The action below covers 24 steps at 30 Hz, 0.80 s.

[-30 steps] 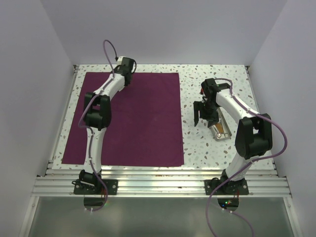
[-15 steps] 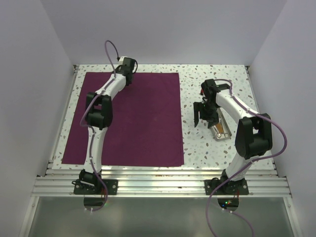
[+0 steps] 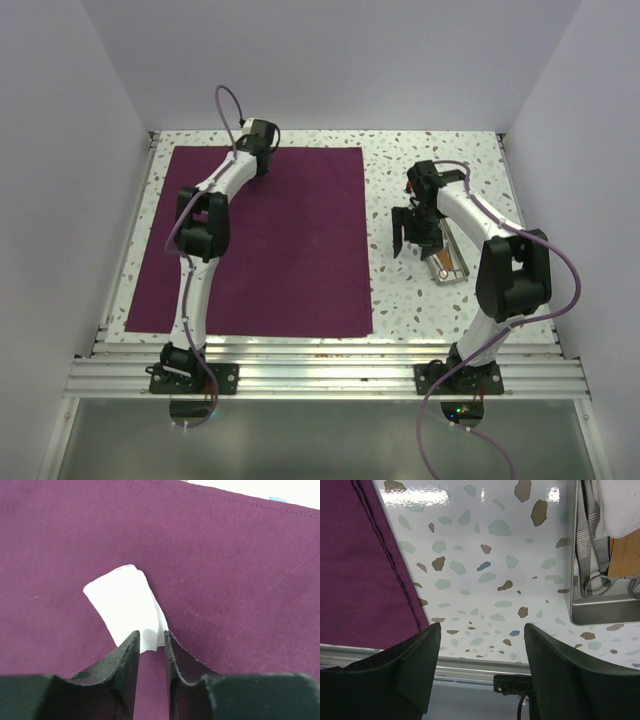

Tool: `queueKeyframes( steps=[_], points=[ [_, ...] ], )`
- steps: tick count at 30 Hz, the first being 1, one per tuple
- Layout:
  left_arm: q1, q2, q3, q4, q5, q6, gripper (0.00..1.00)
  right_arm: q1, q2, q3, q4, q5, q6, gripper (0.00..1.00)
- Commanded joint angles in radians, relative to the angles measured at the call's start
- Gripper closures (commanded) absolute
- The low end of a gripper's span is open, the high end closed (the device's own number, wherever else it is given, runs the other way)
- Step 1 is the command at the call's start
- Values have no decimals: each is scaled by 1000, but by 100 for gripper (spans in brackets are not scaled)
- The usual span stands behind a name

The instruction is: Prepare the surgical pack

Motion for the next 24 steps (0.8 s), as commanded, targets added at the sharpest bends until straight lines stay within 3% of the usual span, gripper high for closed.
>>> queueKeyframes(
  steps=[1,14,24],
  points=[
    [-6,-41,20,33,-6,-2,70,0,1,-6,18,-25,3,28],
    [-23,-41,-15,50,20,11,54,1,-7,-16,15,-22,-2,28],
    [-12,-6,12,45,-6,11,58,1,-4,-6,6,-17,-9,28]
  ],
)
